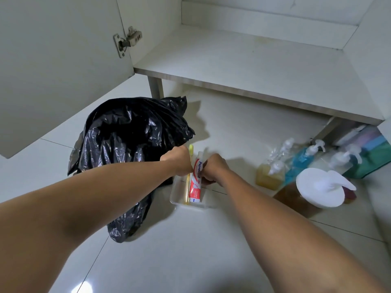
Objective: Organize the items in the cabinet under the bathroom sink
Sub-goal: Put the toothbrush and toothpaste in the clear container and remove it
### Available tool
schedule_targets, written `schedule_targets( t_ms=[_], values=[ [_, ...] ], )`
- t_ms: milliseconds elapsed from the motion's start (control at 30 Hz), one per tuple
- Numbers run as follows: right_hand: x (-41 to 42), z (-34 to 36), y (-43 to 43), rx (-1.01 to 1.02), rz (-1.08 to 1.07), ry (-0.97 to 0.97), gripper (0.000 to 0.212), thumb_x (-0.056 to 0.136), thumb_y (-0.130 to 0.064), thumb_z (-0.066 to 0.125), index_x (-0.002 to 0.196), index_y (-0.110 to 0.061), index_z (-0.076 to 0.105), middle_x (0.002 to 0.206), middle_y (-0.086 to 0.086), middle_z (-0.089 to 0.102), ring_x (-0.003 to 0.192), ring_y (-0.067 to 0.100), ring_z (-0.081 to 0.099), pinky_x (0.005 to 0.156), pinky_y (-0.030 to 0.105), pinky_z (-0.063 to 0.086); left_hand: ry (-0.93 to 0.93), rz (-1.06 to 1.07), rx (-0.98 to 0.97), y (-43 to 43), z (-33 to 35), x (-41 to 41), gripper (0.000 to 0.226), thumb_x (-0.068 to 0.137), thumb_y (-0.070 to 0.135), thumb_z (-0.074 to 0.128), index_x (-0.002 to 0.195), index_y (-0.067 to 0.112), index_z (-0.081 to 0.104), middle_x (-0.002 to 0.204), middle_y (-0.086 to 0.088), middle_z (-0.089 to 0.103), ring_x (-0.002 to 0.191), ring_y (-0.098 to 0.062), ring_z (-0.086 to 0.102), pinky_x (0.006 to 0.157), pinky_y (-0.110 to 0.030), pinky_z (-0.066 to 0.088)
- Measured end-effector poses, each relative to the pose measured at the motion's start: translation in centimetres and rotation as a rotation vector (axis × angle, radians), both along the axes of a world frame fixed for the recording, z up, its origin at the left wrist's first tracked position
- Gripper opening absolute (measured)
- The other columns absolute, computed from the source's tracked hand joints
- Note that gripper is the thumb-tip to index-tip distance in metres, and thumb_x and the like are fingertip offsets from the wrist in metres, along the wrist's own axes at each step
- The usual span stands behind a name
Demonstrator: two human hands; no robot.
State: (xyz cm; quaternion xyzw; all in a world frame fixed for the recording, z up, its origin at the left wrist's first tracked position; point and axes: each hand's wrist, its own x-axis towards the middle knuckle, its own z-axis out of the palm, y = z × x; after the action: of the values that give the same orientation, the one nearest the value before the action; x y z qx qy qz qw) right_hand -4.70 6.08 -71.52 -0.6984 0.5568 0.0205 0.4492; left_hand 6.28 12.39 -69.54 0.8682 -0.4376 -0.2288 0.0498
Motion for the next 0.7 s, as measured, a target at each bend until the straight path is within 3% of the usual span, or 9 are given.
schedule_targets(
  t_ms=[167,300,400,500,600,667,700],
  values=[
    [0.3,-0.4,-0.5,-0.031,-0.007,0.013,0.016,0.089,-0.012,0.068,0.101,-0.003,0.063,0.101,0.015,0.068,0.090,0.033,0.070,0.076,0.041,0.061,-0.057,-0.009,0.019,-0.6,-0.6,-0.1,0.045,0.087,0.034,0.068,0.119,0.007,0.052,0.104,-0.006,0.062,0.091,-0.025,0.066,0.072,-0.034,0.055],
    [0.3,-0.6,-0.3,-0.142,0.028,0.052,0.013,0.091,-0.017,0.067,0.090,-0.013,0.055,0.099,0.009,0.059,0.087,0.024,0.058,0.073,0.031,0.048,-0.067,-0.015,0.013,-0.5,-0.6,0.0,0.048,0.086,0.031,0.072,0.120,0.006,0.050,0.107,-0.007,0.062,0.093,-0.026,0.065,0.074,-0.034,0.056],
    [0.3,-0.6,-0.1,-0.209,-0.010,0.024,0.009,0.090,-0.012,0.066,0.090,-0.011,0.057,0.100,0.011,0.062,0.091,0.030,0.064,0.072,0.035,0.053,-0.057,-0.019,0.001,-0.3,-0.6,0.0,0.046,0.085,0.029,0.073,0.120,0.007,0.052,0.107,-0.006,0.061,0.093,-0.025,0.064,0.074,-0.034,0.056],
    [0.2,-0.2,-0.1,-0.252,-0.078,0.007,0.013,0.089,-0.008,0.066,0.080,-0.011,0.057,0.094,0.009,0.064,0.079,0.029,0.061,0.063,0.028,0.046,-0.031,-0.043,-0.024,0.1,-0.4,0.0,0.051,0.083,0.037,0.075,0.120,0.009,0.054,0.112,-0.005,0.061,0.098,-0.026,0.064,0.082,-0.039,0.058],
    [-0.4,0.4,-0.3,-0.268,-0.142,-0.028,0.026,0.085,-0.009,0.070,0.069,-0.014,0.049,0.082,0.007,0.056,0.076,0.030,0.053,0.057,0.021,0.040,-0.001,-0.051,-0.070,0.5,-0.1,0.1,0.044,0.085,0.029,0.073,0.121,0.010,0.055,0.114,-0.007,0.061,0.096,-0.026,0.063,0.082,-0.038,0.058],
    [-1.1,0.9,0.0,-0.268,-0.199,-0.045,0.007,0.087,-0.012,0.067,0.091,-0.011,0.061,0.100,0.011,0.061,0.093,0.035,0.061,0.071,0.026,0.048,-0.003,-0.054,-0.076,0.9,-0.1,0.2,0.042,0.087,0.019,0.067,0.124,0.008,0.053,0.117,-0.008,0.058,0.094,-0.025,0.063,0.078,-0.036,0.058],
    [-1.4,0.9,0.1,-0.260,-0.227,-0.032,0.020,0.089,-0.014,0.065,0.108,-0.008,0.061,0.113,0.012,0.062,0.103,0.036,0.062,0.078,0.030,0.049,-0.005,-0.055,-0.064,1.2,-0.2,0.3,0.040,0.087,0.014,0.064,0.125,0.007,0.052,0.116,-0.008,0.057,0.091,-0.024,0.063,0.075,-0.034,0.058]
  ],
)
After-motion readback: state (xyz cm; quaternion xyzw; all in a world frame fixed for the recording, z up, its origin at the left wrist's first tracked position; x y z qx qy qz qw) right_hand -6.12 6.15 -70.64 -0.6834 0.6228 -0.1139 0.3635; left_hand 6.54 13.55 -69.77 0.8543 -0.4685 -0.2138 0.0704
